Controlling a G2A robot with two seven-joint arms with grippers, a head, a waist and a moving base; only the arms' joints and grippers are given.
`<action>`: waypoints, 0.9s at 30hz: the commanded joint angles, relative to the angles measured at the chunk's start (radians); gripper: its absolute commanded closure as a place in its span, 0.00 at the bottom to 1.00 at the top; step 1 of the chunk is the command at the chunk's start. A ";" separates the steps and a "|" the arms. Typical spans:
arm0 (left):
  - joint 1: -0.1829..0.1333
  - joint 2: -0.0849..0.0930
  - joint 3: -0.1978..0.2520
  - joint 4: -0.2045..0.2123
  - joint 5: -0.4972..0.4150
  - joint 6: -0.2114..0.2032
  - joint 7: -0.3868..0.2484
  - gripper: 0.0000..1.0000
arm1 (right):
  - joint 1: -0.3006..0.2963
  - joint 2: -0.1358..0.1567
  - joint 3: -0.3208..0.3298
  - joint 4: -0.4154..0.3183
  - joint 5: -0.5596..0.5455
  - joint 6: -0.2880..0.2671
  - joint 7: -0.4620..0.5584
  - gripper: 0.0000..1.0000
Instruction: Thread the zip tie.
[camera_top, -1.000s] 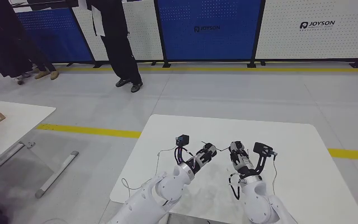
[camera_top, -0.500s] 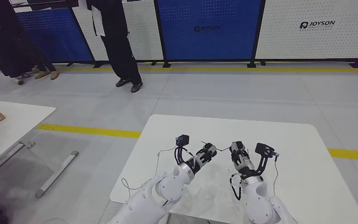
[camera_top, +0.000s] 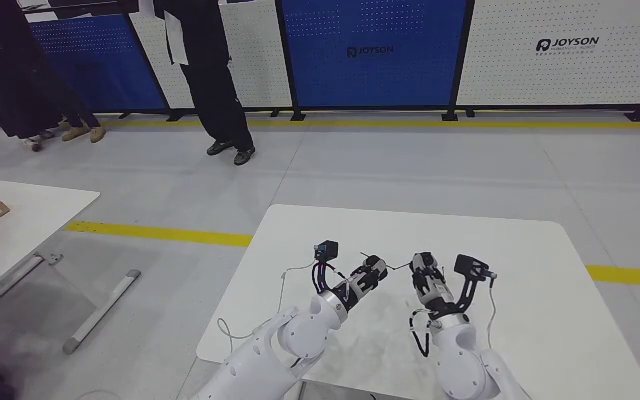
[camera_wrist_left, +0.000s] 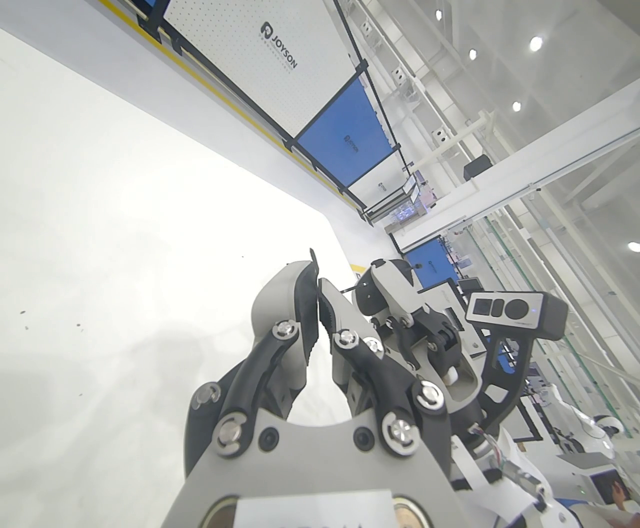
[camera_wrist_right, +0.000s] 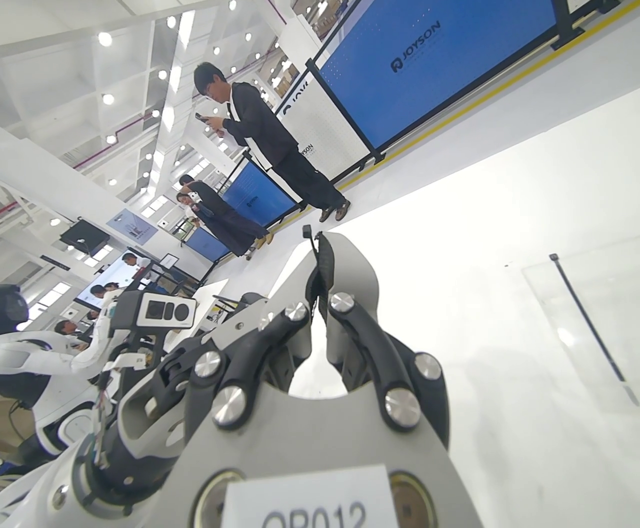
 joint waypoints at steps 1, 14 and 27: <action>0.000 0.000 0.000 0.000 0.000 0.000 0.000 1.00 | 0.002 -0.001 -0.001 0.001 -0.002 0.002 0.003 1.00; 0.000 0.000 0.000 0.000 0.000 0.000 0.000 1.00 | -0.014 -0.004 0.014 -0.015 -0.008 0.001 -0.003 1.00; 0.000 0.000 0.000 0.000 0.000 0.000 0.000 1.00 | -0.010 -0.010 0.010 -0.014 -0.022 0.014 0.017 1.00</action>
